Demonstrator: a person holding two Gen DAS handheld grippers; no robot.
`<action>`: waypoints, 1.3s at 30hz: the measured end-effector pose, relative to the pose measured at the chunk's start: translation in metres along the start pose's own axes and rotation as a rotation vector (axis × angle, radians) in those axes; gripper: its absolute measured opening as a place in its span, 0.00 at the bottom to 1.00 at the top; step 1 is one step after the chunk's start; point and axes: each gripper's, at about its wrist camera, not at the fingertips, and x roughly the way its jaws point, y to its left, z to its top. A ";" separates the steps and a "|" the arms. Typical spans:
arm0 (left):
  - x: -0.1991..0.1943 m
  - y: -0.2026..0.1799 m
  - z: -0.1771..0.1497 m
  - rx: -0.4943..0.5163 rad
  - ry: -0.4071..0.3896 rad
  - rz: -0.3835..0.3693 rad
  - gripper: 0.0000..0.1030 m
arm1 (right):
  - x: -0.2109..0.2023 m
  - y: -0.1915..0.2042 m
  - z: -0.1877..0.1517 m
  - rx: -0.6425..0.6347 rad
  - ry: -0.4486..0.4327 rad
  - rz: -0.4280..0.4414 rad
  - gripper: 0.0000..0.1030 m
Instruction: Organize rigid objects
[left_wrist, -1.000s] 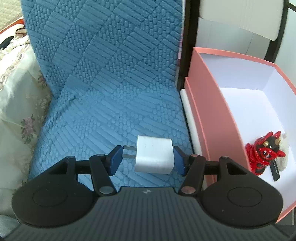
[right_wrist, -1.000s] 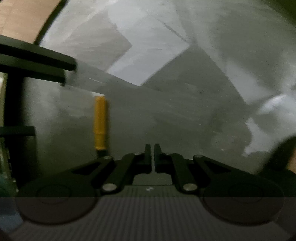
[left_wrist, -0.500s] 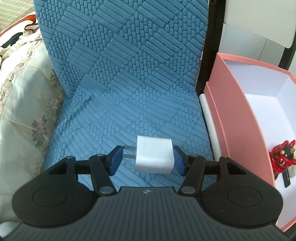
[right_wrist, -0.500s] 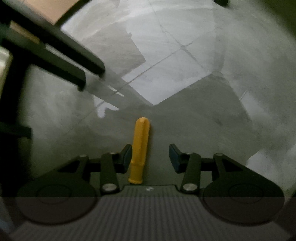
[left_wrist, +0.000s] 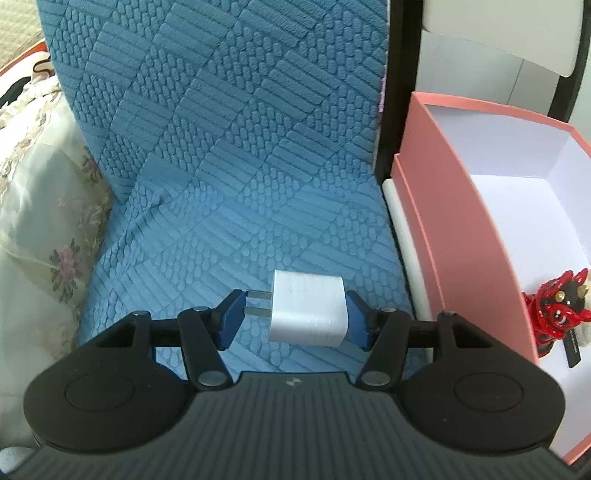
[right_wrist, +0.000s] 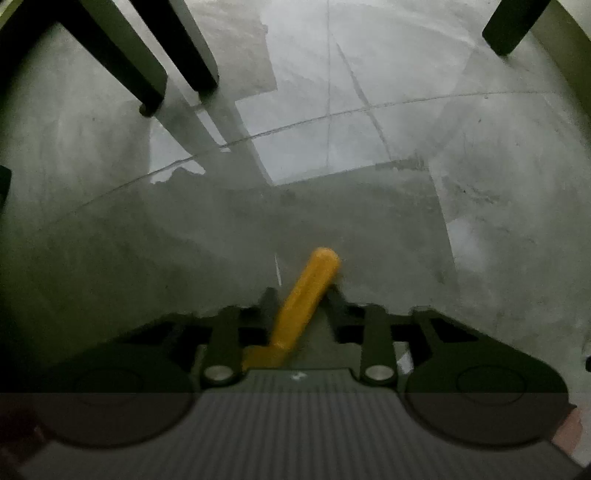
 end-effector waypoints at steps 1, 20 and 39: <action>-0.001 -0.001 0.000 0.001 -0.002 -0.001 0.62 | 0.001 -0.002 0.001 0.011 0.010 -0.001 0.19; -0.032 -0.006 -0.017 -0.050 -0.043 -0.119 0.62 | -0.029 -0.102 -0.048 0.313 0.067 -0.020 0.18; -0.064 0.005 -0.051 -0.093 -0.048 -0.169 0.62 | -0.098 -0.166 -0.114 0.620 0.180 -0.036 0.19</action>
